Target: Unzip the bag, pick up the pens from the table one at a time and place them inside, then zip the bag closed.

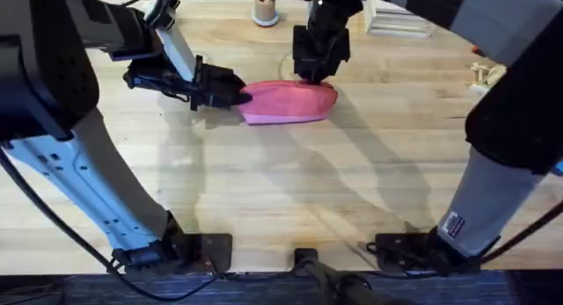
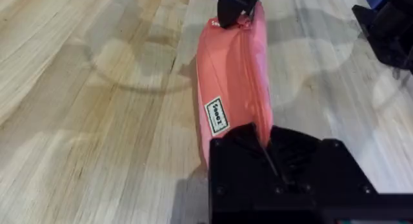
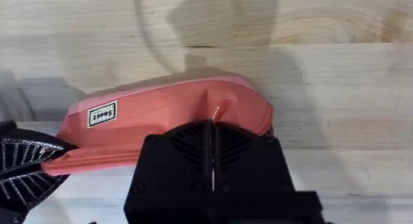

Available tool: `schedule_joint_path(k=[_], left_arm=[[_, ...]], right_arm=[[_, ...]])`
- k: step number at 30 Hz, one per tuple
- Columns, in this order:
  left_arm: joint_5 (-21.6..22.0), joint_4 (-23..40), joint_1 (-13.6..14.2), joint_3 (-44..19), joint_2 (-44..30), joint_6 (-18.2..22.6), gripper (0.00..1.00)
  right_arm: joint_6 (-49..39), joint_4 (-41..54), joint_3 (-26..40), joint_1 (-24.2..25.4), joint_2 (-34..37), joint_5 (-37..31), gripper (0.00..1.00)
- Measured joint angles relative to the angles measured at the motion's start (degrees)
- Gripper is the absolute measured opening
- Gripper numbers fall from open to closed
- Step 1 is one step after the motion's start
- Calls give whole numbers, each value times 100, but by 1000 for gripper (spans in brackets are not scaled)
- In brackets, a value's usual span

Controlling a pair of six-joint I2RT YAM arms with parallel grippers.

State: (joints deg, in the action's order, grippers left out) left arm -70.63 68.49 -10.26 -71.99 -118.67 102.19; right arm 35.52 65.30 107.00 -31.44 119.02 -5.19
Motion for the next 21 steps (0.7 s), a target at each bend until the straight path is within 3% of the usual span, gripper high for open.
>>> schedule_joint_path(k=[21], left_arm=[[-6, 4, 0, 0, 0, 0, 42]], right_arm=[[-554, 83, 278, 22, -190, -297, 33]])
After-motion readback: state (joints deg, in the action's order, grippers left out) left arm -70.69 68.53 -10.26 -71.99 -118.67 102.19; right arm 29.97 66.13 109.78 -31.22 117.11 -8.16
